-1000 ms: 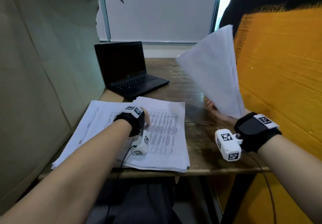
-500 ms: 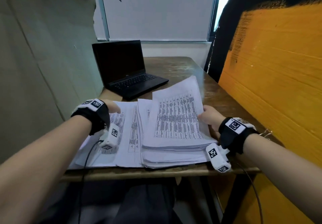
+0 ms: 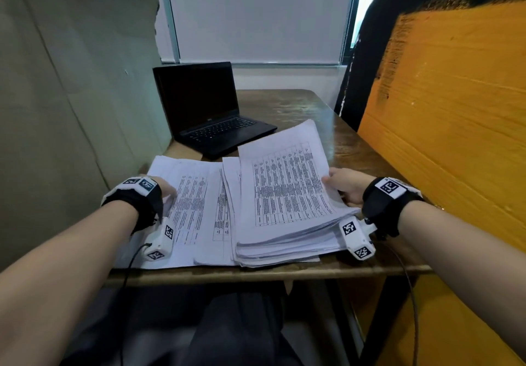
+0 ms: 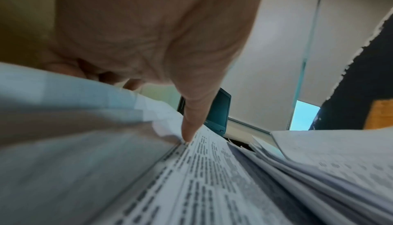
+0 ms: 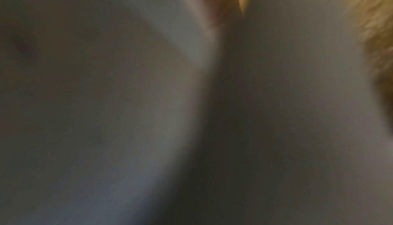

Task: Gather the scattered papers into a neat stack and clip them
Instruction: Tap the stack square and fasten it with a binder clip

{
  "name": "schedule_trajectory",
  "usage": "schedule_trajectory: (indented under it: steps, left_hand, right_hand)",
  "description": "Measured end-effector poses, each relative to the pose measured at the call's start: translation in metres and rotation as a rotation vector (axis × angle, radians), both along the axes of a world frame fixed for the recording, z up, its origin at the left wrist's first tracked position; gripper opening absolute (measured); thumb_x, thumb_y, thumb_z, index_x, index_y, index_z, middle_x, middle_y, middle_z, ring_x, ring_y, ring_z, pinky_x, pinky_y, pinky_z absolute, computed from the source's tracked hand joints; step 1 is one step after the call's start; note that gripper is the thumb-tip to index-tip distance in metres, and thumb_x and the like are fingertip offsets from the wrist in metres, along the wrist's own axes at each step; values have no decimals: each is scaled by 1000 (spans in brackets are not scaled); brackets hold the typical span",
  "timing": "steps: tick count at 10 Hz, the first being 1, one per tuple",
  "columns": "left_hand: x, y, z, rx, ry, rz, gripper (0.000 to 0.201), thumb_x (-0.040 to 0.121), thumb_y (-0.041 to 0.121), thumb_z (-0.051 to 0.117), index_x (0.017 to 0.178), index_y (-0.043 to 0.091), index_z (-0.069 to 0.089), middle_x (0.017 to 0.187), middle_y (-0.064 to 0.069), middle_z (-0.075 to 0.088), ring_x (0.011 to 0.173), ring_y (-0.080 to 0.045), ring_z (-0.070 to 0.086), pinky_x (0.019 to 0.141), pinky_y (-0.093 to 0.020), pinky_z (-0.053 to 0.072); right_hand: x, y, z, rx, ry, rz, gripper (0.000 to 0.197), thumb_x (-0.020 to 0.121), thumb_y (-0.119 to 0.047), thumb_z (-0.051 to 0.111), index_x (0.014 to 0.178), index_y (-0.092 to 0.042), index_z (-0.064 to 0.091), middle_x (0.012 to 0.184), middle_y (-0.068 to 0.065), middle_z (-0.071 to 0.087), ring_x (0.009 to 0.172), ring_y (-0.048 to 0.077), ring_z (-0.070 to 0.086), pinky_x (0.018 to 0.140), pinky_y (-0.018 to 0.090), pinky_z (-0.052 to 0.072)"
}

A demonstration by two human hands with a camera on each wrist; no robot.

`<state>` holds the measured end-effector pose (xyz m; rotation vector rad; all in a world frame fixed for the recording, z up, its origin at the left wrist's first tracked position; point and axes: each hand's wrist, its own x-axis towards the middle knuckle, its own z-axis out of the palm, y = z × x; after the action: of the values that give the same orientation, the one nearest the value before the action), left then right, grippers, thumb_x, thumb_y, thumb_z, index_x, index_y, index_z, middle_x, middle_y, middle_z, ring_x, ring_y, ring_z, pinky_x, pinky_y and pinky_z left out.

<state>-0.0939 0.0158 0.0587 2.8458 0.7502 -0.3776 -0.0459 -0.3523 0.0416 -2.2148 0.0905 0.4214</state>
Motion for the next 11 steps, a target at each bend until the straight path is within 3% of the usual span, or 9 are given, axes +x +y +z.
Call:
schedule_trajectory:
  steps: [1,2,3,4,6,7,9,10,11]
  left_hand:
    - [12,15,-8,-24,-32,1,49,92,22,60,129,-7,51,138,-21,51,129,-30,47,104,-32,36]
    - [13,14,1,-57,-119,-9,47,82,16,72,120,-7,58,127,-23,58,118,-33,55,96,-35,43]
    - [11,-7,22,-62,-195,-106,15,87,9,65,94,-3,60,117,-24,59,108,-33,57,93,-38,44]
    - [19,-30,59,-1,-455,-232,23,92,7,53,107,-9,58,120,-31,58,111,-42,57,93,-46,44]
    - [1,-76,165,22,-1174,-299,25,89,9,45,110,2,55,114,-30,57,106,-46,57,85,-49,47]
    - [6,-80,186,-138,-1356,-298,30,85,21,54,108,4,62,111,-23,63,103,-35,62,80,-42,47]
    - [36,-92,91,-697,-969,-169,48,75,18,73,117,0,59,113,-14,64,105,-26,62,88,-34,50]
    - [45,-100,26,-771,-710,-81,29,84,8,67,108,-7,61,101,-11,65,90,-22,60,72,-28,45]
    - [49,-96,-8,-705,-424,-13,40,85,11,67,116,-9,54,114,-17,63,107,-27,59,78,-32,51]
  right_hand:
    - [-14,-2,14,-237,-44,89,38,98,-28,54,131,-10,50,130,10,59,118,31,57,101,43,46]
    - [-25,1,27,-422,57,224,32,89,-32,68,99,-5,53,92,9,60,79,24,60,66,28,51]
    - [-32,5,30,-470,220,310,40,84,-24,75,111,-4,53,116,10,57,101,27,59,81,37,56]
    - [-37,10,26,-528,154,342,70,83,-13,75,142,-3,38,144,19,45,126,39,50,97,50,51]
    - [-36,8,19,-395,181,362,81,84,0,70,147,-19,24,144,7,43,121,28,50,98,43,51]
    - [-35,2,13,-413,97,378,91,82,-6,75,150,-21,16,147,3,42,130,28,45,103,44,46]
    - [-41,-9,5,-307,44,358,69,86,-8,71,144,-22,35,132,-3,54,103,14,54,61,12,48]
    - [-34,-20,4,-171,93,250,33,96,-4,53,128,-12,51,111,4,62,81,13,62,58,17,54]
    - [-33,-32,9,132,123,-51,33,105,-22,38,122,4,47,102,21,58,78,26,61,65,34,54]
